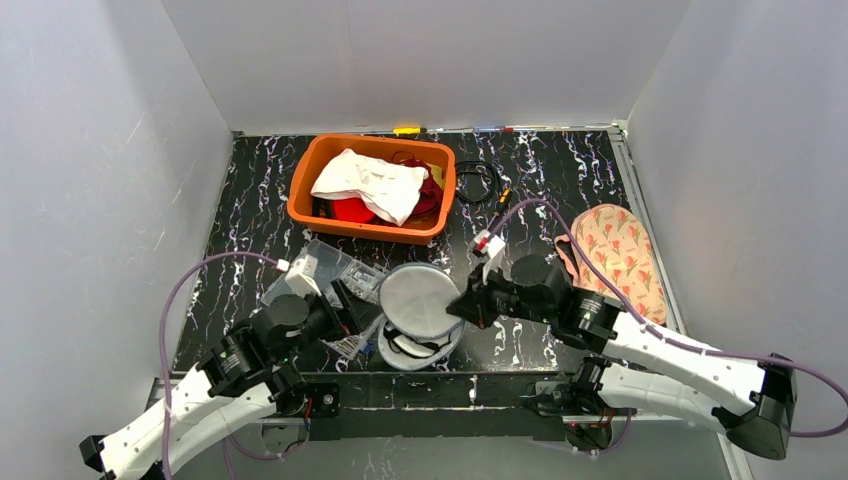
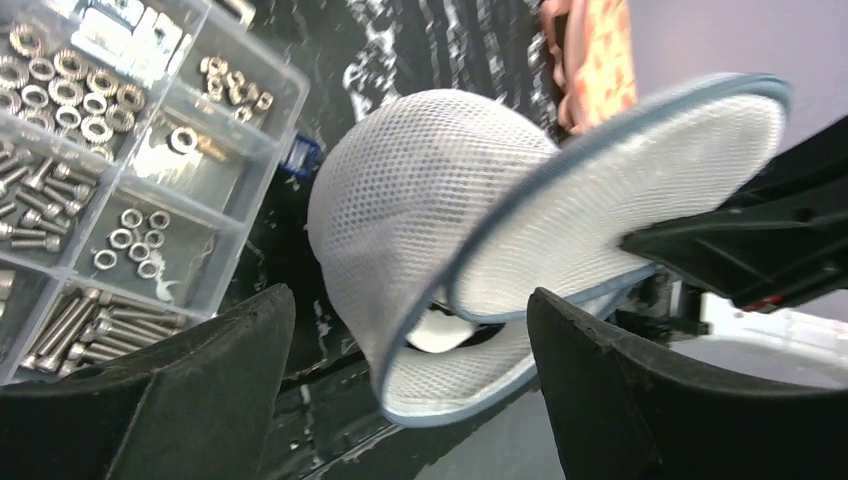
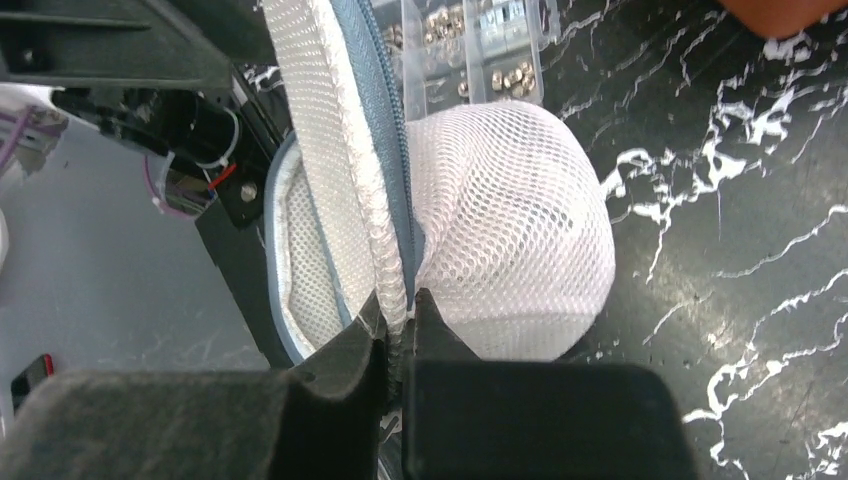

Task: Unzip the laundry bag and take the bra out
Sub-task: Unzip the laundry bag at the center of the board.

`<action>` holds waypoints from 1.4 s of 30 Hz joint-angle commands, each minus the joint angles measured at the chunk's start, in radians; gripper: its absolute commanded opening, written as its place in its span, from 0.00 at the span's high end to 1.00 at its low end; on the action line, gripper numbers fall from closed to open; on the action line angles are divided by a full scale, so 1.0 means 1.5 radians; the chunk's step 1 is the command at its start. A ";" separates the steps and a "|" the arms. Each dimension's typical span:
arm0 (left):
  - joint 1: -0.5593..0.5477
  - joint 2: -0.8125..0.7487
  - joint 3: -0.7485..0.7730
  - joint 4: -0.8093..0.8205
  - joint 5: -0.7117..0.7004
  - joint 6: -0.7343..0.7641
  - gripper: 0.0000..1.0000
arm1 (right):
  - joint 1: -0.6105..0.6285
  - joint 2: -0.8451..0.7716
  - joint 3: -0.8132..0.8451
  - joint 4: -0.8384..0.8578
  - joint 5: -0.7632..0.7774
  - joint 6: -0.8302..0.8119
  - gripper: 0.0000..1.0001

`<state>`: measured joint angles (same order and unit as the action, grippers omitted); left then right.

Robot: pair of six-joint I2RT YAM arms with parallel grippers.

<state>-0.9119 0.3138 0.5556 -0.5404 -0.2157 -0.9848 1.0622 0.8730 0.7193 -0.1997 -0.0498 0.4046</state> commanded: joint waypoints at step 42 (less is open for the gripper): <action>0.001 0.334 -0.071 0.260 0.254 0.111 0.77 | -0.010 -0.333 -0.240 0.074 -0.041 0.083 0.99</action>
<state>-0.9119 0.8108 0.4641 -0.2005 0.1215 -0.8295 1.0527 0.4046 0.3698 -0.1658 -0.1081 0.5064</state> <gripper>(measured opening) 0.319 0.086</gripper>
